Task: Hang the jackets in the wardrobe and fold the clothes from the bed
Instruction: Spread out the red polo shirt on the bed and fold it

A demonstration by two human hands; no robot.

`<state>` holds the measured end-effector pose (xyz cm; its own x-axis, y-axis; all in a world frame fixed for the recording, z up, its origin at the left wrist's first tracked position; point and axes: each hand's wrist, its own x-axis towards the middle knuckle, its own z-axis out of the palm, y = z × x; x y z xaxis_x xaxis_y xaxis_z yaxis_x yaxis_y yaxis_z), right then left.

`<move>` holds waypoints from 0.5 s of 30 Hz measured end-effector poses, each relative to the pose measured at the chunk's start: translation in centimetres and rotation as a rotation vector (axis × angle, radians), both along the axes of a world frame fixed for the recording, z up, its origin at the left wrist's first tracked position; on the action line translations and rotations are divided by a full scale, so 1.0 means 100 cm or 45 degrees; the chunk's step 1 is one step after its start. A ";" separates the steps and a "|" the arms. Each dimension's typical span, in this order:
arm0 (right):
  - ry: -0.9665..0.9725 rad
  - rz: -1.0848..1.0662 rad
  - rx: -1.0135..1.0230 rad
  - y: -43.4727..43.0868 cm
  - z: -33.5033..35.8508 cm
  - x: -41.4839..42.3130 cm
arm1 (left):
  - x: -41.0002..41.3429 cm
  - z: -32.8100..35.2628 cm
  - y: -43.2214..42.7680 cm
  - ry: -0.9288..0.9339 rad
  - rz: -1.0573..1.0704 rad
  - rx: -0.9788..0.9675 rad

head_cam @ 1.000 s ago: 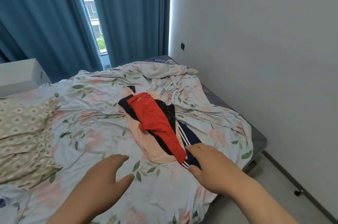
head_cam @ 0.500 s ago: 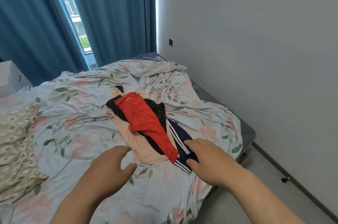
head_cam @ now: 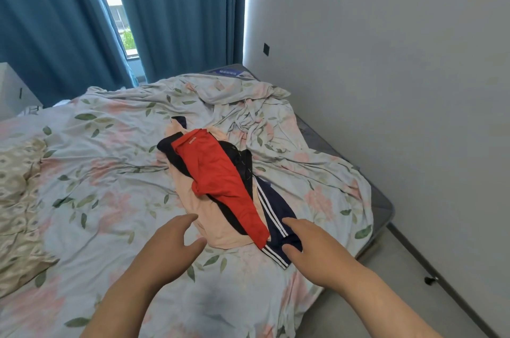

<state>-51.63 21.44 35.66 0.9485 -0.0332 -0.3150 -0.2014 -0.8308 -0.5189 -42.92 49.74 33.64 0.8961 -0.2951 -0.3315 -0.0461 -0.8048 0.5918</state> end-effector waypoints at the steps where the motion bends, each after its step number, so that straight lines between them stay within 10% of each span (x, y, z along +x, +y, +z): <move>1: 0.016 0.000 0.018 -0.005 -0.008 0.010 | 0.008 -0.009 -0.004 0.023 0.038 -0.014; 15: 0.437 0.071 0.278 -0.069 -0.298 0.195 | 0.134 -0.257 -0.093 0.325 0.445 -0.085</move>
<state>-32.09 14.52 5.87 0.7856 0.1183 -0.6073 -0.3509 -0.7232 -0.5949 -29.50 40.42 7.94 0.8378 -0.0166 -0.5457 0.3769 -0.7056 0.6000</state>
